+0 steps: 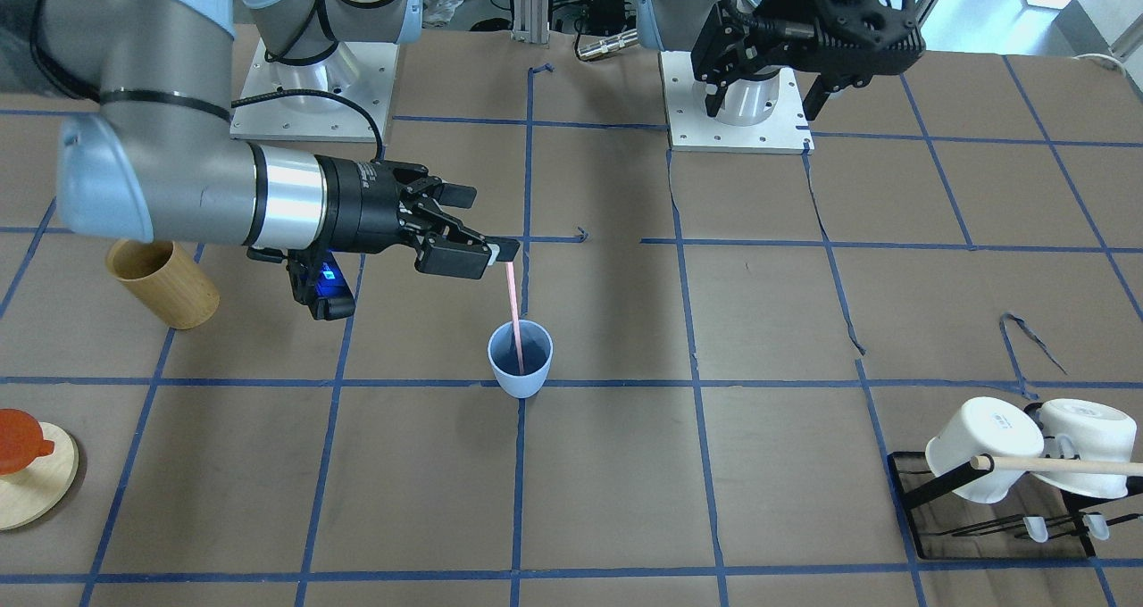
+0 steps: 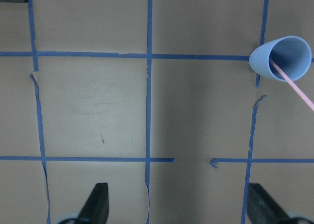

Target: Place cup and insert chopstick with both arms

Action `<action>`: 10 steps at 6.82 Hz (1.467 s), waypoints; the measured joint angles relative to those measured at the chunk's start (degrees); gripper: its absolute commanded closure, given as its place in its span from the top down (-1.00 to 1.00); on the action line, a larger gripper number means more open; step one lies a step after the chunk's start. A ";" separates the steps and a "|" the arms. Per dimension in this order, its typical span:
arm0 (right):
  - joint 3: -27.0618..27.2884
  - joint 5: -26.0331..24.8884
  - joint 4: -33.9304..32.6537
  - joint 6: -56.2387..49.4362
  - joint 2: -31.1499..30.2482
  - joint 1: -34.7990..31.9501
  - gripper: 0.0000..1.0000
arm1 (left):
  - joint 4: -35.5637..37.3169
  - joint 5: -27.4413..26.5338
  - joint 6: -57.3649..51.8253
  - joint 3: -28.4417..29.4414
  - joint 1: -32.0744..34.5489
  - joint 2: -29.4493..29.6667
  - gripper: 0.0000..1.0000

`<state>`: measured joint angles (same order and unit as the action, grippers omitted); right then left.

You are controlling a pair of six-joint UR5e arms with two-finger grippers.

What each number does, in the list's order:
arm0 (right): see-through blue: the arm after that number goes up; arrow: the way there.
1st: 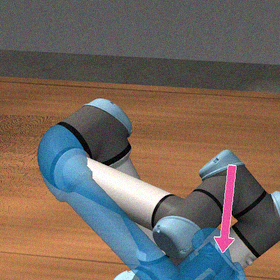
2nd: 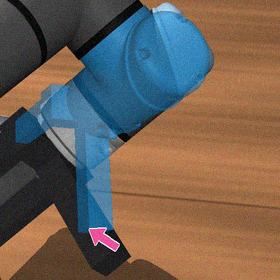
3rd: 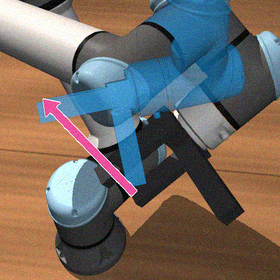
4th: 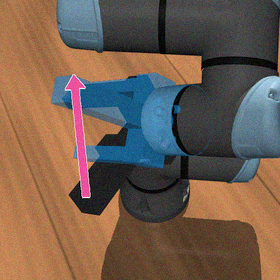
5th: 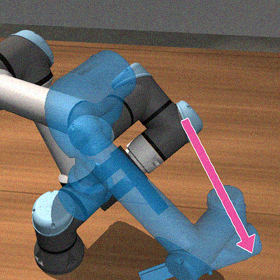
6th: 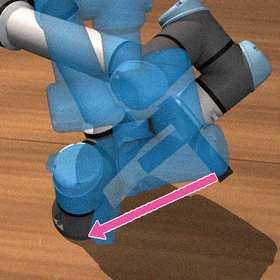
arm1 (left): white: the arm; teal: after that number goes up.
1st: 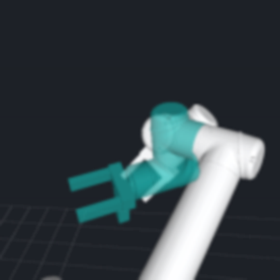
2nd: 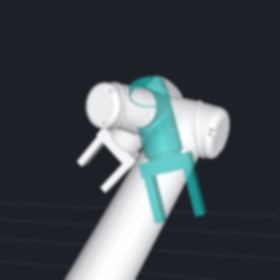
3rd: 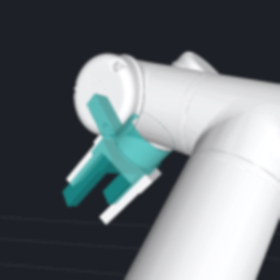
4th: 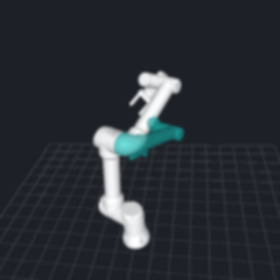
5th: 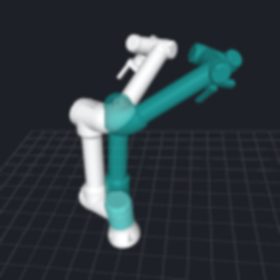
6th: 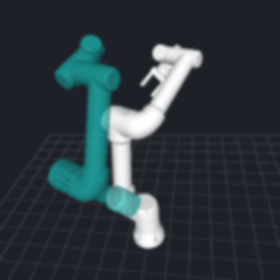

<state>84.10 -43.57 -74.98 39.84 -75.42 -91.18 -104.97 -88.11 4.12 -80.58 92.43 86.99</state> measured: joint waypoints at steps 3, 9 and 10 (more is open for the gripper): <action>-4.41 -24.13 -4.06 -9.13 -2.58 -2.04 1.00 | -1.26 -0.16 0.01 2.03 -0.25 0.68 1.00; -5.29 -49.98 -13.60 -39.73 -4.06 -1.87 1.00 | -1.21 -0.34 0.02 1.74 -0.25 -0.21 1.00; -5.16 -50.19 -13.71 -40.22 -4.25 -1.85 1.00 | -1.15 -0.32 0.02 1.74 -0.29 -0.13 1.00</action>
<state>78.94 -93.76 -88.70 -0.37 -79.68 -93.04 -106.13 -88.43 4.13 -78.84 92.14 86.86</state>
